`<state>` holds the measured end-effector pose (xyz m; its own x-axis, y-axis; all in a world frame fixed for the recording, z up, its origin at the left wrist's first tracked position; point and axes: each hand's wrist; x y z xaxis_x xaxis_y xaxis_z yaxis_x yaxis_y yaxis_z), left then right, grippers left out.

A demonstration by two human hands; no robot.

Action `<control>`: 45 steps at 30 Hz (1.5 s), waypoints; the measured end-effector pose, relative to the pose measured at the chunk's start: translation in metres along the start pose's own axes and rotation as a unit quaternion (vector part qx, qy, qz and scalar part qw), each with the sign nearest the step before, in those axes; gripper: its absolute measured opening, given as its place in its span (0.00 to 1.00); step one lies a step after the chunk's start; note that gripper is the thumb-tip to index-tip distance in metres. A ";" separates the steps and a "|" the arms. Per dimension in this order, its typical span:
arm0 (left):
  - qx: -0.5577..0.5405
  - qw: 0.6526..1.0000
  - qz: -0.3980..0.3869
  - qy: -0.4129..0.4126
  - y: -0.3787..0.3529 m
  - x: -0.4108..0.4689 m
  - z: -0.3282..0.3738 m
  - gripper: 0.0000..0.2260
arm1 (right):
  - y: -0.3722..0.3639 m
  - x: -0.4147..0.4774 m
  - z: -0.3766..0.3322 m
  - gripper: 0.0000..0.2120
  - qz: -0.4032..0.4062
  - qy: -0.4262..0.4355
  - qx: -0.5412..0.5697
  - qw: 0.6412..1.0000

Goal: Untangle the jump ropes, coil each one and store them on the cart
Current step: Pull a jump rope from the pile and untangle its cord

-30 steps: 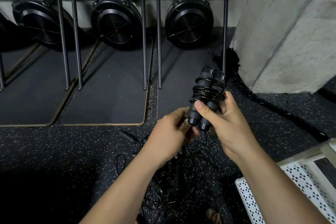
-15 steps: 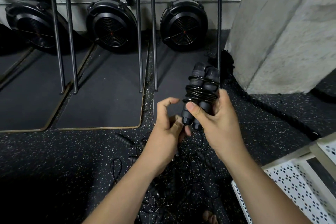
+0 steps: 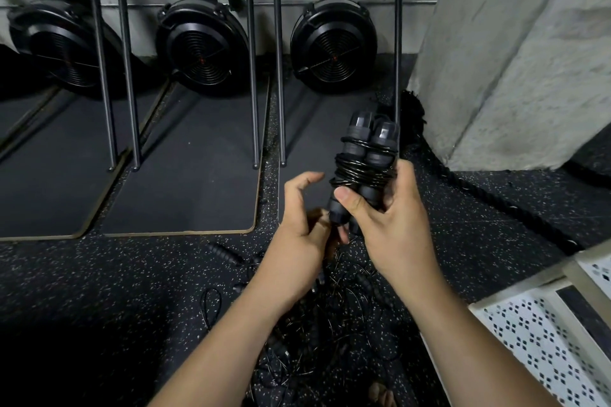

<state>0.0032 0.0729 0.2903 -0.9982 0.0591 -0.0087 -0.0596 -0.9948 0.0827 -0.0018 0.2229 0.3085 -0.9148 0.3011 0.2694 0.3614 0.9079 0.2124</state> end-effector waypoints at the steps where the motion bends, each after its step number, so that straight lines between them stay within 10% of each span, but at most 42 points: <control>1: 0.004 1.000 0.006 -0.004 0.001 0.000 0.001 0.25 | -0.001 0.000 0.001 0.21 0.004 0.002 -0.004 1.000; 16: 0.115 0.992 0.034 -0.043 0.020 -0.007 0.015 0.31 | 0.012 0.006 0.004 0.39 -0.121 -0.080 0.064 0.987; 31: 0.088 0.993 0.080 -0.011 0.009 -0.001 0.004 0.20 | -0.003 -0.005 0.007 0.30 -0.053 0.005 -0.067 0.996; 45: 0.041 0.998 0.050 0.027 0.027 0.007 0.008 0.07 | 0.003 -0.004 0.011 0.18 -0.148 -0.188 0.147 0.960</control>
<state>-0.0056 0.0473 0.3007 -0.9976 -0.0478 -0.0505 0.0388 -0.9853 0.1665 0.0006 0.2277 0.2974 -0.9899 0.0520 -0.1315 0.0606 0.9962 -0.0619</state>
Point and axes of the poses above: each hand's wrist, its own x-axis towards the middle knuckle, its own y-axis out of the back of the hand, z = x × y, and after that the axes turned 7 degrees about z, right-handed
